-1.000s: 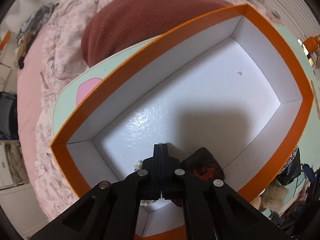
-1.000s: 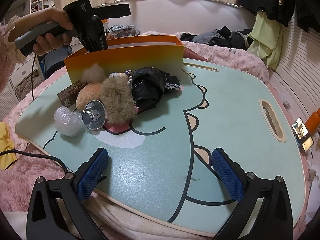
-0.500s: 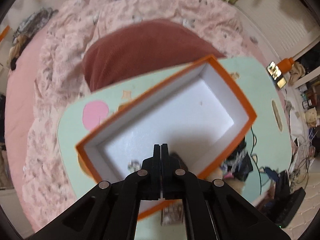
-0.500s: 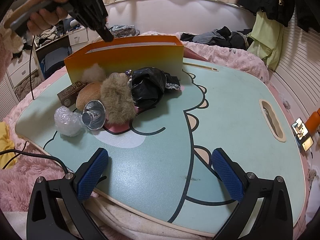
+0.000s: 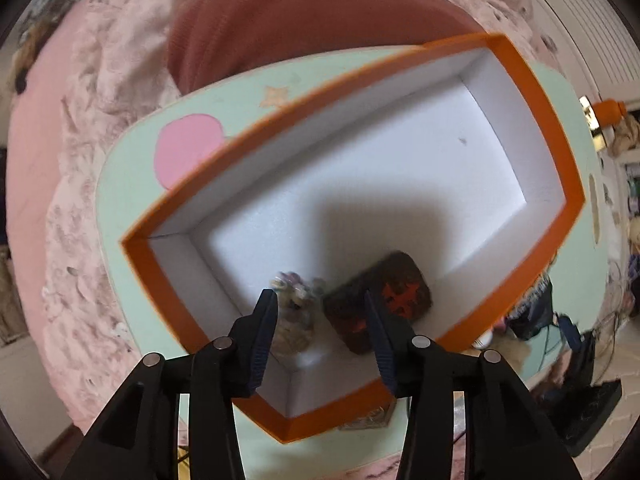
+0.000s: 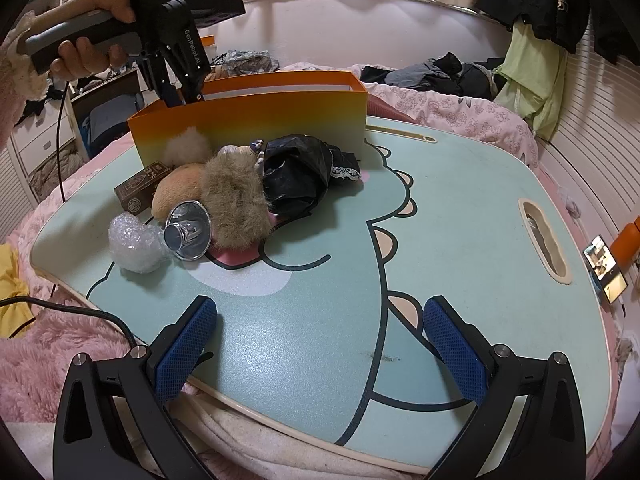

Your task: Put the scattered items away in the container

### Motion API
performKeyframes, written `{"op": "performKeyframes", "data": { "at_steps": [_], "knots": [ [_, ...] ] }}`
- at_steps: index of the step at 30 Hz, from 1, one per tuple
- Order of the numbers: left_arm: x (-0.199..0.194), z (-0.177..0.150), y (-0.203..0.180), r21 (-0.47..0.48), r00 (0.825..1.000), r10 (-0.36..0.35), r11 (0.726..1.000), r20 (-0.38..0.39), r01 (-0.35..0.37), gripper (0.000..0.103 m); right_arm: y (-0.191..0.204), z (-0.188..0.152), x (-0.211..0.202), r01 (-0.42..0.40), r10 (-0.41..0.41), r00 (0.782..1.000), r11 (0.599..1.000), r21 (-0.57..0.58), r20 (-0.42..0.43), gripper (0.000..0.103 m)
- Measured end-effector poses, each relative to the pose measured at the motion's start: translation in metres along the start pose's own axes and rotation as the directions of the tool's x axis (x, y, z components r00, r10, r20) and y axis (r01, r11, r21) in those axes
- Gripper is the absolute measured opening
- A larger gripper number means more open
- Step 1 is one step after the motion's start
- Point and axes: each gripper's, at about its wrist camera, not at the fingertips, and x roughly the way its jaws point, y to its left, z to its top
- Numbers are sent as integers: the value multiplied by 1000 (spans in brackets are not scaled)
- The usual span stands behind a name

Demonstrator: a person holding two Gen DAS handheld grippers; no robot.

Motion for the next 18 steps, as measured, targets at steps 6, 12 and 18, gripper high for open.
{"op": "performKeyframes", "data": {
  "at_steps": [6,12,18],
  "knots": [
    [7,2,6,-45,996,-82,996,19,83,41,0,0,0,1,-1,1000,1000,-2,-1,103],
    [8,6,1,-25,998,-52,998,27,53,38,0,0,0,1,-1,1000,1000,0,1,103],
    [16,-1,-25,74,986,134,987,94,-141,1,0,0,0,0,0,1000,1000,1,3,103]
  ]
}}
